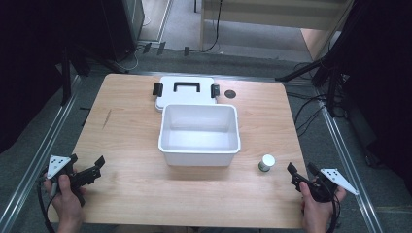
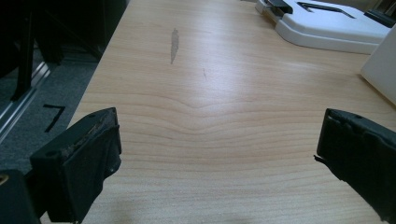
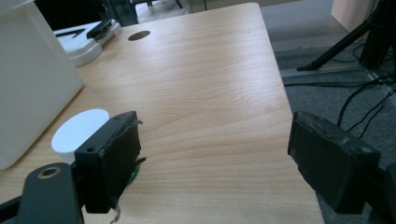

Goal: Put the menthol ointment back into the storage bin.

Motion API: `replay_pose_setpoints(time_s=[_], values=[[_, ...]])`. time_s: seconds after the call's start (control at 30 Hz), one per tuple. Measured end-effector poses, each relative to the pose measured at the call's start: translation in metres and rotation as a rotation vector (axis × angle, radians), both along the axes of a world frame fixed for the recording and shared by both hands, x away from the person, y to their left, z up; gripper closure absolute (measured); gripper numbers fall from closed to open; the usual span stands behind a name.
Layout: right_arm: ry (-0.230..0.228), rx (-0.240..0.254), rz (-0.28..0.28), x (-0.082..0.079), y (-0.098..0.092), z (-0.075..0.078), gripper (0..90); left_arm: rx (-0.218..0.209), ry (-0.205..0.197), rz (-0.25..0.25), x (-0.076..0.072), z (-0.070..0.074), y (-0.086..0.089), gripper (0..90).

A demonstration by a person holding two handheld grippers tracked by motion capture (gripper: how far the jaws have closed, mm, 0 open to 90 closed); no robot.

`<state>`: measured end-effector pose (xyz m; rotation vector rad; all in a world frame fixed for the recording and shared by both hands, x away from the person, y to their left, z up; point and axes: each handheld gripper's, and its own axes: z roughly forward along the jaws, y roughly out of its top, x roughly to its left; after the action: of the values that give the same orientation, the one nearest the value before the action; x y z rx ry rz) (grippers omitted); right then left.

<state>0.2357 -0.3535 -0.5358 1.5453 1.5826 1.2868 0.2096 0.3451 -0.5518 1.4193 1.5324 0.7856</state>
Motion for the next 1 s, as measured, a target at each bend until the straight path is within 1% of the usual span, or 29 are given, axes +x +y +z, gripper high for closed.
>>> replay_pose_setpoints(time_s=[0.03,0.07,0.13,0.17,0.23,0.27,0.3,0.33,0.37,0.4,0.43,0.47,0.5,0.53,0.57,0.6,0.63,0.7,0.73,0.8,0.83,0.87,0.9,0.93,0.97,1.0], values=[[-0.005,-0.023,0.002,-0.001,0.001,0.001,18.9,0.0,0.0,0.0,0.0,0.0,0.0,0.3],[-0.005,-0.023,0.002,-0.001,0.001,0.001,18.9,0.0,0.005,-0.001,0.0,0.0,0.0,0.3],[0.006,-0.071,0.008,-0.003,0.005,0.004,19.4,0.0,0.007,-0.005,0.001,0.0,0.0,0.3],[0.011,-0.08,0.01,-0.003,0.007,0.005,19.5,-0.001,0.007,-0.006,0.001,0.0,0.001,0.3],[0.044,-0.112,0.006,-0.002,0.01,0.008,20.6,-0.004,0.007,-0.007,0.001,0.0,0.001,0.3],[0.076,-0.146,0.003,-0.001,0.014,0.011,21.8,-0.005,0.006,-0.006,0.001,0.0,0.001,0.3],[0.087,-0.162,0.017,0.0,0.016,0.014,22.0,-0.005,0.01,-0.009,0.001,0.0,0.001,0.3],[0.087,-0.162,0.017,0.0,0.016,0.014,22.0,-0.005,0.01,-0.009,0.001,0.0,0.001,0.3],[0.123,-0.21,0.034,0.002,0.021,0.02,22.1,-0.001,0.013,-0.011,0.001,0.0,0.001,0.3],[0.123,-0.21,0.034,0.002,0.021,0.02,22.1,-0.001,0.013,-0.011,0.001,0.0,0.001,0.3],[0.172,-0.253,0.068,0.005,0.026,0.026,22.4,-0.003,0.016,-0.012,0.001,0.0,0.0,0.3],[0.172,-0.253,0.068,0.005,0.026,0.026,22.4,-0.001,0.018,-0.013,0.002,0.0,0.0,0.3],[0.188,-0.272,0.075,0.006,0.028,0.028,22.7,-0.001,0.018,-0.017,0.002,0.0,0.0,0.3],[0.218,-0.298,0.089,0.007,0.03,0.031,23.8,0.002,0.019,-0.022,0.002,0.0,0.0,0.3],[0.274,-0.32,0.114,0.01,0.035,0.035,24.3,0.008,0.022,-0.022,0.003,0.0,-0.001,0.3],[0.274,-0.32,0.114,0.01,0.035,0.035,24.3,0.008,0.022,-0.022,0.003,0.0,-0.001,0.3],[0.294,-0.324,0.124,0.011,0.036,0.036,24.6,0.01,0.024,-0.023,0.003,0.0,-0.001,0.3],[0.356,-0.34,0.158,0.015,0.042,0.039,24.7,0.007,0.026,-0.026,0.003,0.0,-0.001,0.3],[0.387,-0.359,0.175,0.017,0.045,0.04,24.4,0.005,0.027,-0.028,0.003,0.0,-0.001,0.3],[0.458,-0.417,0.214,0.021,0.055,0.041,21.8,-0.001,0.034,-0.031,0.004,0.0,-0.001,0.3],[0.476,-0.438,0.229,0.023,0.058,0.042,21.2,-0.005,0.034,-0.035,0.004,0.0,0.0,0.3],[0.535,-0.484,0.266,0.028,0.067,0.044,20.9,-0.006,0.037,-0.038,0.004,0.0,0.0,0.3],[0.563,-0.502,0.283,0.03,0.07,0.045,20.6,-0.007,0.037,-0.038,0.004,0.0,0.0,0.3],[0.563,-0.502,0.283,0.03,0.07,0.045,20.6,-0.007,0.037,-0.038,0.004,0.0,0.0,0.3],[0.587,-0.515,0.294,0.031,0.073,0.045,20.2,-0.005,0.04,-0.04,0.004,0.0,0.0,0.3],[0.632,-0.525,0.303,0.034,0.077,0.046,19.3,-0.002,0.041,-0.043,0.005,0.0,0.0,0.3]])
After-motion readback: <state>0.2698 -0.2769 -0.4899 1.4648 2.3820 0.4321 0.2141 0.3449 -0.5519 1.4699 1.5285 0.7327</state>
